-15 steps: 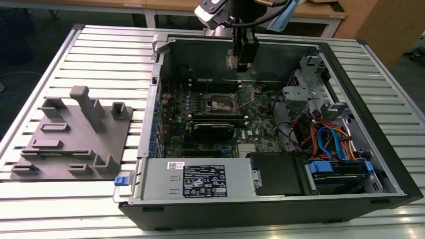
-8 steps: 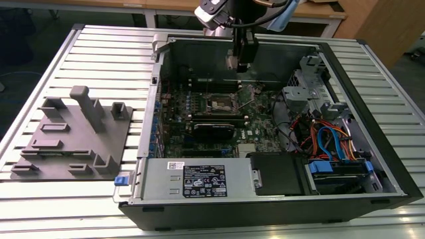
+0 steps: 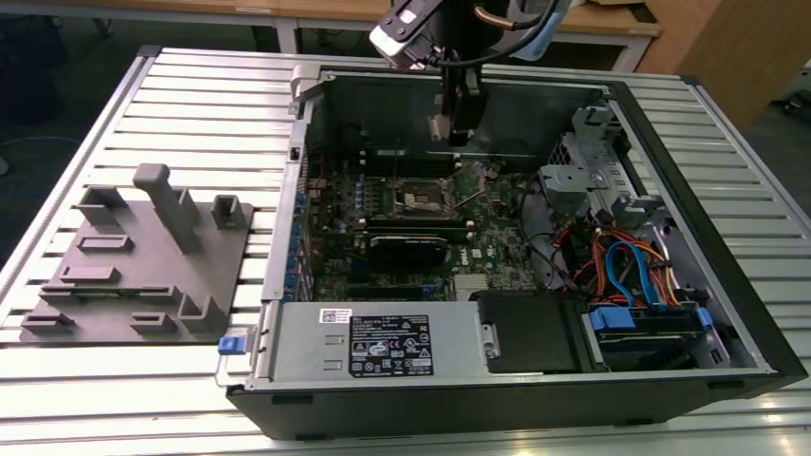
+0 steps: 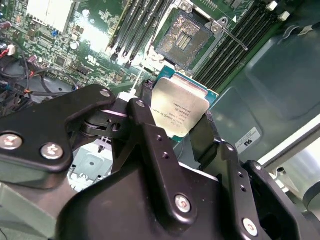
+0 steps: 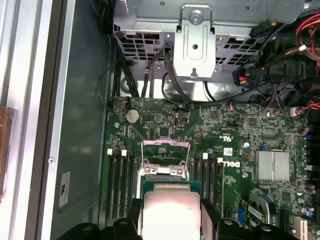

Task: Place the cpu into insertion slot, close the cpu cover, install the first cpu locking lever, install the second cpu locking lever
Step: 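Place the cpu into insertion slot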

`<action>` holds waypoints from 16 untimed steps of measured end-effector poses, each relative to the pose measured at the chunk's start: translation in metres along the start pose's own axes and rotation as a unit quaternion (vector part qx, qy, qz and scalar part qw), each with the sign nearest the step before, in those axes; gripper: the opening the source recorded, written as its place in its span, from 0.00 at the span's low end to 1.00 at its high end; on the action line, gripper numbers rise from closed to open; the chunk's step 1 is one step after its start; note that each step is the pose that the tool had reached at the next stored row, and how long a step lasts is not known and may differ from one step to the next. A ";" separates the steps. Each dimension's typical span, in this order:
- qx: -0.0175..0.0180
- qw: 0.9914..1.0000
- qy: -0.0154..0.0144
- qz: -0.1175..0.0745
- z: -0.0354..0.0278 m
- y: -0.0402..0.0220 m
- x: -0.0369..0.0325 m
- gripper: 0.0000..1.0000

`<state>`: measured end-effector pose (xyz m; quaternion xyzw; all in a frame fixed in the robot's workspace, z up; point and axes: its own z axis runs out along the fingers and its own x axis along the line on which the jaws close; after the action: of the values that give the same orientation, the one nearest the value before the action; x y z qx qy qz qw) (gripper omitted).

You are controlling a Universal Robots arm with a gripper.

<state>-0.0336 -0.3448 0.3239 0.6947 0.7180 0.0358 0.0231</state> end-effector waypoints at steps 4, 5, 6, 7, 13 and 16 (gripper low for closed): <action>0.000 1.000 -0.001 0.000 0.0072 -0.0028 0.0013 0.54; 0.000 1.000 -0.001 0.000 0.0087 -0.0029 0.0014 0.54; 0.000 1.000 -0.001 0.000 0.0094 -0.0030 0.0014 0.54; 0.000 1.000 -0.001 0.000 0.0094 -0.0030 0.0014 0.54; 0.000 1.000 -0.001 0.000 0.0110 -0.0032 0.0013 0.54; 0.000 1.000 -0.001 0.000 0.0111 -0.0032 0.0013 0.54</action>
<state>-0.0358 -0.3433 0.3126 0.6947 0.7181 0.0352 0.0236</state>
